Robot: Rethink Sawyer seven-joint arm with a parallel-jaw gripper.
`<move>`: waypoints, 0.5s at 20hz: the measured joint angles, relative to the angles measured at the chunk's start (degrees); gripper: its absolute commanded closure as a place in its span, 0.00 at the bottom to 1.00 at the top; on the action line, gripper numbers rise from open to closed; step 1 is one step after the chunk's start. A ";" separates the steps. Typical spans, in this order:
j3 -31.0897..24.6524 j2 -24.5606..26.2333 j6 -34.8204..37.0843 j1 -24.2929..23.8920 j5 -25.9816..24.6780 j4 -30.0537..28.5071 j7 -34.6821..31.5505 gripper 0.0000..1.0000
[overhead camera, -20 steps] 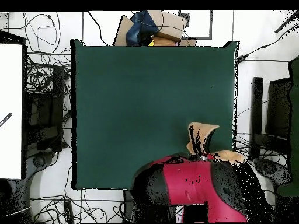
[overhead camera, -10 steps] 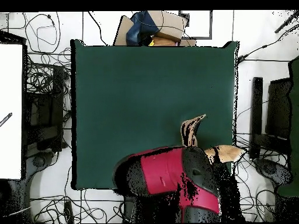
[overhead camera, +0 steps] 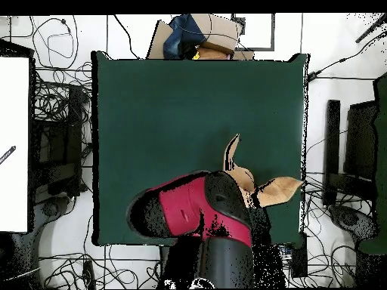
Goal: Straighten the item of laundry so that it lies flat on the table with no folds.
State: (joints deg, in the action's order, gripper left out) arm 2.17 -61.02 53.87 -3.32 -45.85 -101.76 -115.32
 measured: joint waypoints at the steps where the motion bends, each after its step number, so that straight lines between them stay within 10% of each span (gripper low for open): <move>1: 0.30 0.49 0.13 0.45 0.06 0.29 -0.59 1.00; 10: 2.79 5.35 0.77 4.32 1.37 3.16 -2.69 1.00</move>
State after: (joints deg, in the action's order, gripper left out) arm 4.96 -55.67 54.64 1.00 -44.48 -98.60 -118.01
